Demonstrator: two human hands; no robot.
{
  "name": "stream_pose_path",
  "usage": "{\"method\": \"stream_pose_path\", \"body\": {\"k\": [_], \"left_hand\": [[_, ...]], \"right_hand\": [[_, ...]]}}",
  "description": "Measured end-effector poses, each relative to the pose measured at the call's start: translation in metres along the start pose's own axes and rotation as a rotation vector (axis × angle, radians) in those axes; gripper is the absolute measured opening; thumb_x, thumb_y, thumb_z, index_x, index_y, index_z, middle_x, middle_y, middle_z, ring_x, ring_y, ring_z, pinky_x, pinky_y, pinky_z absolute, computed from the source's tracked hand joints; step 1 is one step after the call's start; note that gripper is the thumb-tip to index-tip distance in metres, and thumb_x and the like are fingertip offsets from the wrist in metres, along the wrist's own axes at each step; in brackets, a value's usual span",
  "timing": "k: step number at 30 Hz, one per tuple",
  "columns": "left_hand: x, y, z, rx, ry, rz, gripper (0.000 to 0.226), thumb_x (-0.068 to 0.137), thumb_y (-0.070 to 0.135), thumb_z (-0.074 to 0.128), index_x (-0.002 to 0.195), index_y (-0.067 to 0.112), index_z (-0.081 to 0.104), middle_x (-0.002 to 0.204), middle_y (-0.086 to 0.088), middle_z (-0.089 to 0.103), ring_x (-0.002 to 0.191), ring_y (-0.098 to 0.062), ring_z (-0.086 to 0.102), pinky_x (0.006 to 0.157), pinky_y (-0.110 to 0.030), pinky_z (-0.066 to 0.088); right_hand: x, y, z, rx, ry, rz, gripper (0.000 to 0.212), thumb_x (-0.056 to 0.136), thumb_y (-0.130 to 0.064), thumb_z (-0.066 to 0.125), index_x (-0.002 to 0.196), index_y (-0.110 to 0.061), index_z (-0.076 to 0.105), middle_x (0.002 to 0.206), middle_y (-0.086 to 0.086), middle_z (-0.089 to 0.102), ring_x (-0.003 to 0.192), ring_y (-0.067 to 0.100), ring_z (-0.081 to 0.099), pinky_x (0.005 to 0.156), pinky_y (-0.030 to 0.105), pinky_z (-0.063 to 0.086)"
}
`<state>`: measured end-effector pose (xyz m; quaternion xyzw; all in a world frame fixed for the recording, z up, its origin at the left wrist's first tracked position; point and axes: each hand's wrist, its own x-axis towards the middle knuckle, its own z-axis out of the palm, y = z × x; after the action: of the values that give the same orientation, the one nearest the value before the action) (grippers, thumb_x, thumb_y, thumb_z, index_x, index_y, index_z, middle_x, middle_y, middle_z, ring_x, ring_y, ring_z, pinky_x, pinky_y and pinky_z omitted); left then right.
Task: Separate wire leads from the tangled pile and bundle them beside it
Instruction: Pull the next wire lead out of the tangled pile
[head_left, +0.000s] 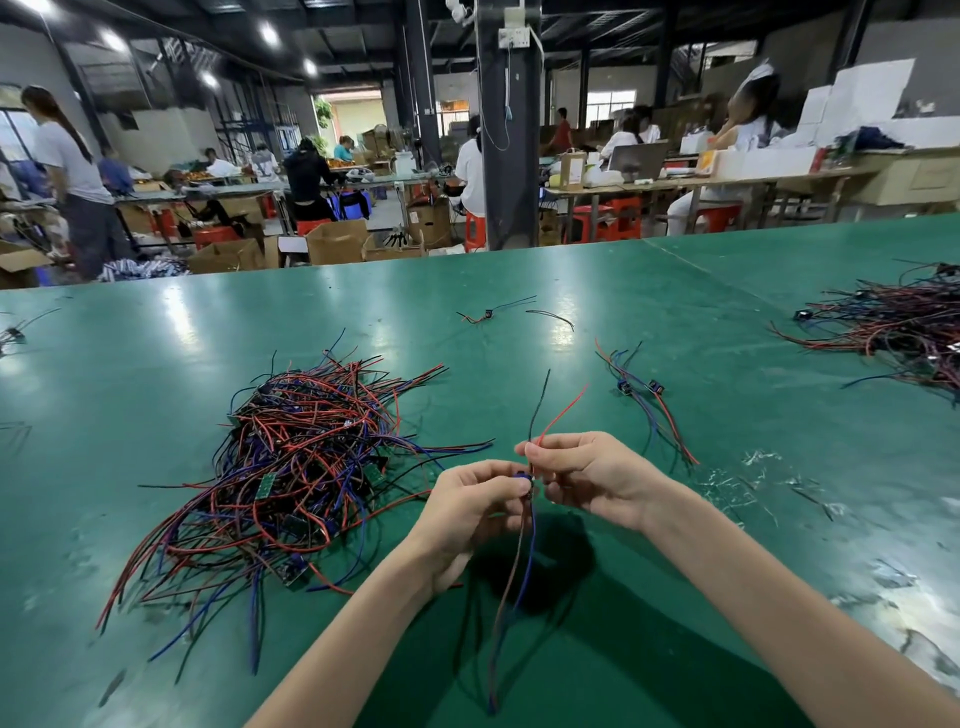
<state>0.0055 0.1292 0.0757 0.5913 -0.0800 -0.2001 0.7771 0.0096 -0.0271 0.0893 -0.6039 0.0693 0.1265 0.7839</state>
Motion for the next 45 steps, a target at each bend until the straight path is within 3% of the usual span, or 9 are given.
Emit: {"method": "stream_pose_path", "body": {"k": [4, 17, 24, 28, 32, 36, 39, 42, 45], "left_hand": [[0.002, 0.000, 0.001, -0.059, 0.030, -0.032, 0.013, 0.092, 0.009, 0.054, 0.094, -0.001, 0.062, 0.070, -0.007, 0.055, 0.052, -0.013, 0.051, 0.052, -0.024, 0.052], [0.001, -0.001, -0.002, -0.038, 0.063, -0.033, 0.013, 0.087, 0.007, 0.062, 0.082, 0.001, 0.073, 0.076, -0.014, 0.070, 0.060, -0.019, 0.067, 0.055, -0.029, 0.055], [0.002, -0.002, -0.003, 0.016, 0.064, -0.088, 0.006, 0.080, 0.004, 0.068, 0.082, 0.003, 0.074, 0.074, -0.011, 0.063, 0.071, -0.025, 0.051, 0.054, -0.029, 0.055], [0.002, 0.000, -0.006, 0.070, 0.000, -0.123, 0.011, 0.078, 0.005, 0.068, 0.069, 0.008, 0.073, 0.061, -0.002, 0.061, 0.052, -0.012, 0.055, 0.055, -0.028, 0.056], [0.001, 0.002, -0.006, 0.113, -0.075, -0.190, 0.024, 0.060, 0.018, 0.076, 0.078, 0.005, 0.068, 0.069, -0.006, 0.061, 0.053, -0.012, 0.054, 0.057, -0.028, 0.056], [0.002, 0.000, -0.007, 0.073, -0.055, -0.178, 0.023, 0.067, 0.014, 0.074, 0.086, 0.002, 0.072, 0.085, -0.016, 0.061, 0.062, -0.016, 0.048, 0.056, -0.029, 0.056], [0.002, -0.002, -0.006, 0.092, -0.024, -0.160, 0.003, 0.077, 0.002, 0.069, 0.075, 0.003, 0.072, 0.070, -0.012, 0.059, 0.057, -0.015, 0.052, 0.054, -0.031, 0.057], [0.006, -0.004, -0.008, 0.120, 0.030, -0.152, 0.029, 0.082, -0.002, 0.064, 0.056, 0.010, 0.064, 0.053, -0.007, 0.050, 0.052, -0.016, 0.051, 0.053, -0.032, 0.057], [0.008, -0.003, -0.008, 0.093, 0.038, -0.153, 0.028, 0.082, -0.002, 0.064, 0.056, 0.008, 0.060, 0.050, -0.005, 0.053, 0.047, -0.014, 0.051, 0.051, -0.030, 0.055]], "right_hand": [[0.001, 0.000, -0.001, -0.002, 0.007, -0.037, 0.034, 0.059, -0.013, 0.076, 0.089, 0.002, 0.068, 0.069, 0.006, 0.060, 0.051, 0.007, 0.048, 0.048, 0.016, 0.047], [0.000, 0.003, 0.002, -0.101, -0.012, -0.064, 0.023, 0.066, -0.022, 0.073, 0.081, -0.004, 0.074, 0.073, 0.011, 0.063, 0.068, 0.016, 0.045, 0.050, 0.016, 0.043], [0.001, 0.005, 0.001, -0.131, -0.081, -0.021, 0.022, 0.065, -0.026, 0.074, 0.078, -0.008, 0.076, 0.073, 0.004, 0.068, 0.066, 0.010, 0.052, 0.053, 0.015, 0.043], [0.002, 0.006, -0.001, -0.133, -0.127, 0.018, 0.021, 0.063, -0.029, 0.074, 0.075, -0.011, 0.077, 0.072, 0.002, 0.069, 0.065, 0.010, 0.056, 0.054, 0.016, 0.045], [0.003, 0.004, -0.004, -0.086, -0.138, 0.075, 0.016, 0.063, -0.025, 0.074, 0.069, -0.011, 0.077, 0.064, 0.002, 0.065, 0.053, 0.009, 0.057, 0.051, 0.016, 0.047], [0.003, 0.003, -0.004, -0.097, -0.152, 0.081, 0.015, 0.061, -0.021, 0.076, 0.070, -0.009, 0.075, 0.067, 0.004, 0.067, 0.054, 0.009, 0.058, 0.053, 0.015, 0.049], [0.003, 0.006, -0.002, -0.255, -0.084, -0.038, 0.014, 0.063, -0.016, 0.081, 0.070, -0.008, 0.072, 0.064, 0.004, 0.063, 0.055, 0.009, 0.052, 0.055, 0.018, 0.044], [0.006, 0.009, 0.004, -0.418, 0.029, -0.278, 0.010, 0.073, -0.008, 0.079, 0.066, -0.006, 0.071, 0.053, 0.003, 0.059, 0.047, 0.009, 0.047, 0.049, 0.018, 0.041], [0.011, 0.010, 0.006, -0.526, 0.176, -0.419, 0.012, 0.074, -0.014, 0.080, 0.065, -0.010, 0.073, 0.056, 0.007, 0.061, 0.050, 0.015, 0.047, 0.050, 0.025, 0.042]]}}
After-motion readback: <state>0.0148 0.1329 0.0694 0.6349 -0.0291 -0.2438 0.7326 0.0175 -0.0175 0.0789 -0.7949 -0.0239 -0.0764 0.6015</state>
